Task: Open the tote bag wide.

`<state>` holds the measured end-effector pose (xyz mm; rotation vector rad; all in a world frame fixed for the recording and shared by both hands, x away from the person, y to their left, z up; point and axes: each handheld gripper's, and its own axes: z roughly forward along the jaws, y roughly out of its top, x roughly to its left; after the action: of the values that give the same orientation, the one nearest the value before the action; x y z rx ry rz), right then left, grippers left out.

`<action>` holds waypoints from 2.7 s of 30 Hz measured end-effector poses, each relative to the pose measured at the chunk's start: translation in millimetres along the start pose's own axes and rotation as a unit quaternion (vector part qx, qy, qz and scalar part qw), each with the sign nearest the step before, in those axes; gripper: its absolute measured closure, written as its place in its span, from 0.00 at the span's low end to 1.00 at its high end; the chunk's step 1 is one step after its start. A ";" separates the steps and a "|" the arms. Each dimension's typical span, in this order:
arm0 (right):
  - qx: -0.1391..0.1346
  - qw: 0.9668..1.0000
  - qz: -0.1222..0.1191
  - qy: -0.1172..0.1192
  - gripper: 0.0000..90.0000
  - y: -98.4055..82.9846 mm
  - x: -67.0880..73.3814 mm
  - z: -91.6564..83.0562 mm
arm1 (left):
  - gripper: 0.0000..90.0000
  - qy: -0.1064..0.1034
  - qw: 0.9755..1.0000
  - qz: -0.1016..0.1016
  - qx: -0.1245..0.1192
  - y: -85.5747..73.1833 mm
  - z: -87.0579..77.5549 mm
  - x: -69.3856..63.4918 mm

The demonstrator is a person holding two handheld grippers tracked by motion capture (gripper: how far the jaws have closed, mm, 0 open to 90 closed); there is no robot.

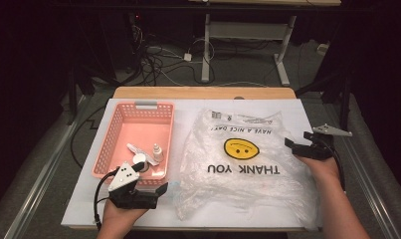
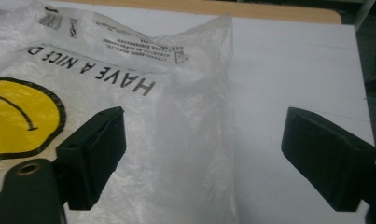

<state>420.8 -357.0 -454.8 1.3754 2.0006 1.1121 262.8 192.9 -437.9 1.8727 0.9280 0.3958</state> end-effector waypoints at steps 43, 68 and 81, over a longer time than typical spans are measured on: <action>0.065 0.997 -0.037 0.014 1.00 6.6 -11.1 43.7 | 0.00 0.015 1.000 -0.015 0.000 3.7 0.3 -4.0; 0.001 0.990 0.078 -0.118 1.00 -19.3 -55.0 -19.6 | 0.00 -0.015 1.000 0.013 0.000 5.5 9.4 -13.8; 0.006 0.996 0.035 -0.077 0.79 -53.7 -6.4 -68.5 | 0.00 -0.029 1.000 0.008 -0.002 4.8 9.3 -11.1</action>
<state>343.1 -396.5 -460.9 1.5015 1.8652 0.9916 263.3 177.7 -436.9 1.8796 0.8734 0.3520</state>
